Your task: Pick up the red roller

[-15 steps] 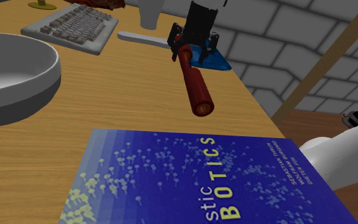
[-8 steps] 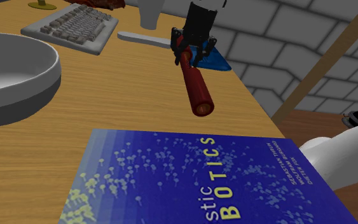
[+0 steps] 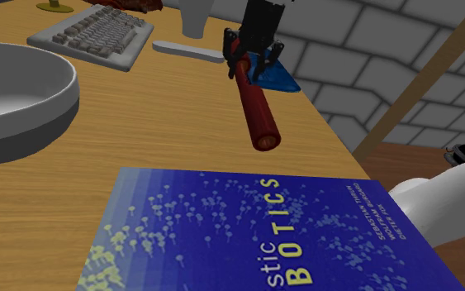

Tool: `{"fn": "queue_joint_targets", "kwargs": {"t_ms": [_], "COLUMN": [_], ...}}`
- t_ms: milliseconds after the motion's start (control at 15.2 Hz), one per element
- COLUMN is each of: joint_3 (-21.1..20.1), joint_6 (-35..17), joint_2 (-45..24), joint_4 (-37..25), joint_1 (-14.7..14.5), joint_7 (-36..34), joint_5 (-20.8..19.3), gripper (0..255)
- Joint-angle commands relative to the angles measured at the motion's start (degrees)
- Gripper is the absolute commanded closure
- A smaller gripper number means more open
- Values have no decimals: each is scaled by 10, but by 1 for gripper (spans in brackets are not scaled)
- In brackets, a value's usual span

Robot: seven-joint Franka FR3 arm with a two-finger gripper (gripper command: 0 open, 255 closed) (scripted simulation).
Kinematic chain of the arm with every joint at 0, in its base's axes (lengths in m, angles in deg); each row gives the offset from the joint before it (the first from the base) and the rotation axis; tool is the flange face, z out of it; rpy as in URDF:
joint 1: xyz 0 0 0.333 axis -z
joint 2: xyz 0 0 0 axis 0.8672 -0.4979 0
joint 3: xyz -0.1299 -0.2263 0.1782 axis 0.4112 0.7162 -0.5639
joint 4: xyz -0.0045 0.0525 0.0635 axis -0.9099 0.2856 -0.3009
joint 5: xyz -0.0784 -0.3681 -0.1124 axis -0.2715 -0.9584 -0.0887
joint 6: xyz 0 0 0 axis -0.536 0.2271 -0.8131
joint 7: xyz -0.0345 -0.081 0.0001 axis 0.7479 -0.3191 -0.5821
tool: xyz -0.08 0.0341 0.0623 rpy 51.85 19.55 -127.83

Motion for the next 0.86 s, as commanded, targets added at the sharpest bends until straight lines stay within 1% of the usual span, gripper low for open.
{"fn": "queue_joint_targets", "kwargs": {"t_ms": [0,660,792], "joint_3": [0,-2,-2], "joint_6": [15,95,96], "joint_2": [-4,-32,-32], "joint_4": [-19,-125,-127], "joint_1": [0,3,3], "joint_7": [-2,-11,-11], "joint_5": [-1,-11,-11], "gripper": [255,255,255]}}
